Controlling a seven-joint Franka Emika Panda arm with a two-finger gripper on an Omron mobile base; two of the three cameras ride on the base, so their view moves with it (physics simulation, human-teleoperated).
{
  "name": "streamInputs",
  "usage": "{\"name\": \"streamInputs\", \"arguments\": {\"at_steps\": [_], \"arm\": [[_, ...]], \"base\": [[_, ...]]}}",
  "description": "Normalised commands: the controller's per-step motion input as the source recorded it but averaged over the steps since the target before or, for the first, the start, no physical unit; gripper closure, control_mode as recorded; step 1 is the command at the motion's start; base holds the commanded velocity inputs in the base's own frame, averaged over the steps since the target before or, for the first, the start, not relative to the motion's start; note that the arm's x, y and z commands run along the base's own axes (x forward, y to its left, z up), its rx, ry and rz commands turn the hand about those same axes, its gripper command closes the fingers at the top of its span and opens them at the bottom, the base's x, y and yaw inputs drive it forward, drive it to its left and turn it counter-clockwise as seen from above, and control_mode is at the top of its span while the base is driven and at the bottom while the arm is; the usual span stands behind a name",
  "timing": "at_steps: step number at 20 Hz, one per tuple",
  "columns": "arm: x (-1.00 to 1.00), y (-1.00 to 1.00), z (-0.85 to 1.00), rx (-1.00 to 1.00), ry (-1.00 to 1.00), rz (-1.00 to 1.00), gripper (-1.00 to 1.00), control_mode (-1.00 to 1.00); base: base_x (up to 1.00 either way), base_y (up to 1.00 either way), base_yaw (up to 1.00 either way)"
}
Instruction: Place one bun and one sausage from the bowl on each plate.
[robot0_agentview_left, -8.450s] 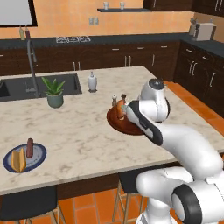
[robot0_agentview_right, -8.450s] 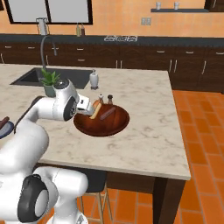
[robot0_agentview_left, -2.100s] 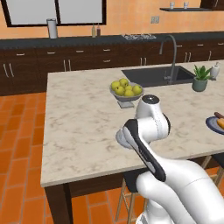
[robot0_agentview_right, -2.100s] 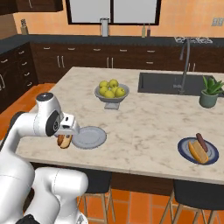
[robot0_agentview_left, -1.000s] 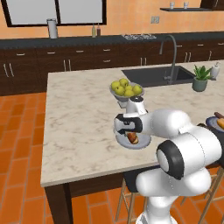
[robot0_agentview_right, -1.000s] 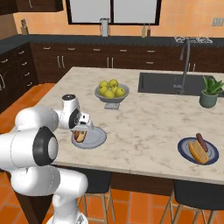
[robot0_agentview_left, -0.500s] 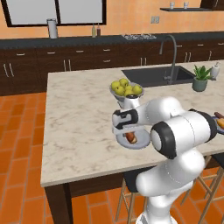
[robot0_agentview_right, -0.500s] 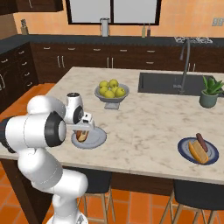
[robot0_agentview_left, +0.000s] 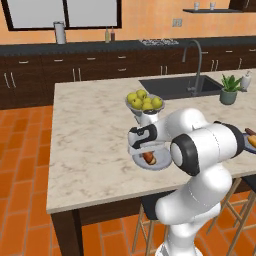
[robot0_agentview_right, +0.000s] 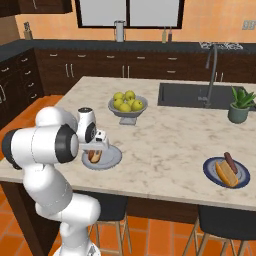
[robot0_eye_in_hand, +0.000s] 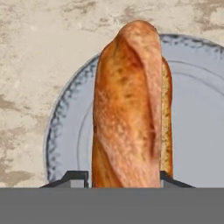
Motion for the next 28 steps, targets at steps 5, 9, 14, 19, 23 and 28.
{"name": "streamInputs", "arguments": {"at_steps": [5, 9, 14, 19, 23, 28], "arm": [[0.00, -0.01, 0.00, 0.00, 0.00, 0.00, -1.00, -1.00], [0.00, 0.00, -0.01, 0.00, 0.00, 0.00, -1.00, -1.00], [-0.24, 0.00, 0.40, 0.00, -0.09, 0.00, -1.00, -1.00], [-0.92, 0.00, 1.00, -0.01, -0.28, 0.00, -1.00, -1.00], [-1.00, 0.00, 0.76, 0.00, -0.39, 0.00, -1.00, -1.00], [-1.00, -0.04, 0.52, 0.10, -0.32, -0.07, -1.00, -1.00]], "base": [[0.00, 0.00, 0.00], [0.00, 0.00, 0.00], [0.00, 0.00, 0.00], [0.00, 0.00, 0.00], [0.00, 0.00, 0.00], [0.00, 0.00, 0.00]]}}
